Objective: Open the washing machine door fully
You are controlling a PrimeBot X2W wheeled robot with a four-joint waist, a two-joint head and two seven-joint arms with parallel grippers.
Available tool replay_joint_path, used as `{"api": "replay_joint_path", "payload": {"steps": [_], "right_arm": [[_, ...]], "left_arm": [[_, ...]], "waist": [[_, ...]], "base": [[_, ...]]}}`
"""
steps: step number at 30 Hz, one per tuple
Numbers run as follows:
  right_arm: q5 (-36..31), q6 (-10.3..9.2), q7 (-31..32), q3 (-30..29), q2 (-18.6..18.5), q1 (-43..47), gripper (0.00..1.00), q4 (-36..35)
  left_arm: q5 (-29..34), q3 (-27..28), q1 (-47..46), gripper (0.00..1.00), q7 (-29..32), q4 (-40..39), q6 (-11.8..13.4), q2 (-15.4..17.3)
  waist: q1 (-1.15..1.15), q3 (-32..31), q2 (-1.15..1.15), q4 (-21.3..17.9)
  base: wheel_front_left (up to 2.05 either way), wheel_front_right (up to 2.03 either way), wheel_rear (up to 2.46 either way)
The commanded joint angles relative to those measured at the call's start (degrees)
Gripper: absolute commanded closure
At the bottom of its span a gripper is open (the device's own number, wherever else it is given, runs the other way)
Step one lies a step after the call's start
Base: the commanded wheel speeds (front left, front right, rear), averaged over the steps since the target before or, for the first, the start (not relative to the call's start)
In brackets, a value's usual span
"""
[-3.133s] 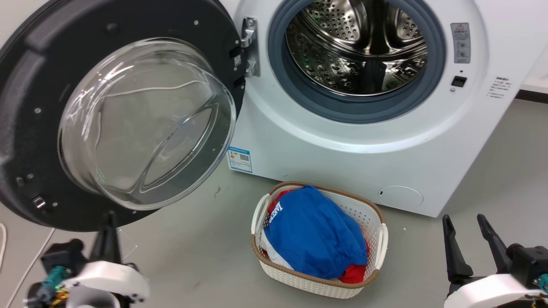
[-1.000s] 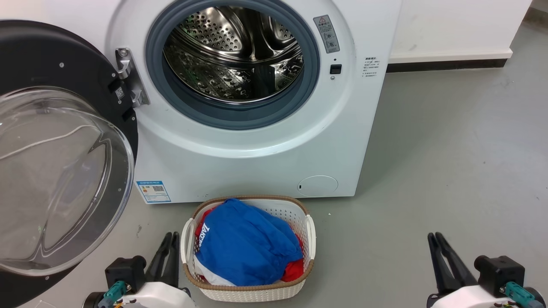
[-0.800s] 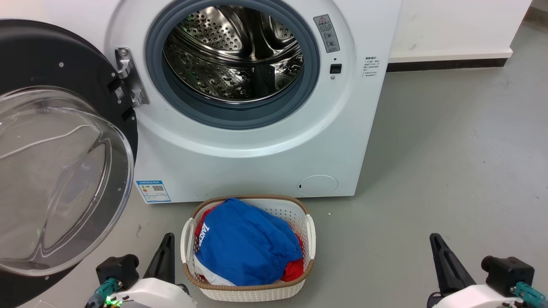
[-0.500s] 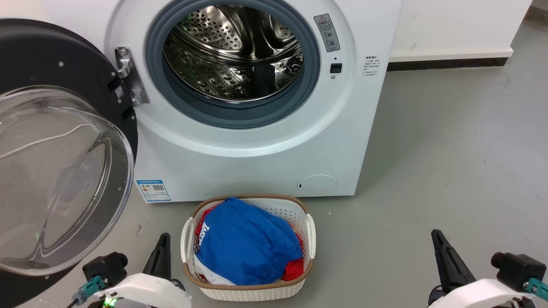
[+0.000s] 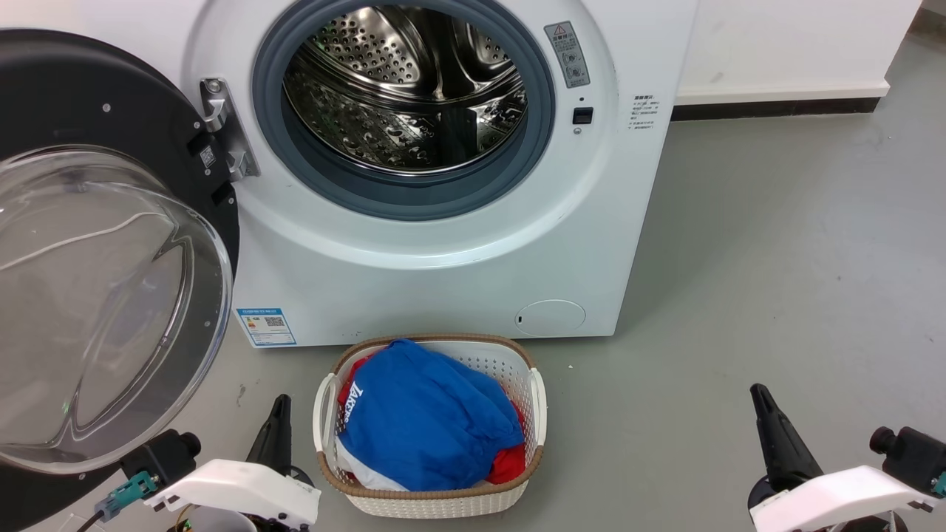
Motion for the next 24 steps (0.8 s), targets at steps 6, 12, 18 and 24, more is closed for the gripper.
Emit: {"api": "replay_joint_path", "payload": {"steps": [6, 12, 18, 24], "right_arm": [[6.3, 0.01, 0.4, -0.4, -0.6, -2.3, 1.0, 0.3], [11.2, 0.01, 0.8, -0.6, -0.7, -3.1, 1.0, 1.0], [15.9, 0.01, 1.3, -0.9, -0.8, -3.7, 1.0, 1.7], [20.1, 0.01, 1.7, -1.2, -0.8, -4.3, 1.0, 2.4]], "left_arm": [[-4.6, 1.9, -1.8, 1.0, 1.3, -0.5, -1.2, -0.7], [-8.2, 3.3, -2.1, 1.0, 2.3, -0.5, -2.1, -1.4], [-11.7, 4.5, -2.3, 1.0, 3.4, -0.4, -2.9, -2.0], [-14.9, 5.6, -2.4, 1.0, 4.3, -0.3, -3.7, -2.7]], "waist": [[0.0, 0.1, 0.0, 0.1], [0.0, 0.2, 0.0, 0.2], [0.0, 0.3, 0.0, 0.3], [0.0, 0.4, 0.0, 0.3]], "base": [[0.0, 0.0, 0.0], [0.0, 0.0, 0.0], [0.0, 0.0, 0.0], [0.0, 0.0, 0.0]]}}
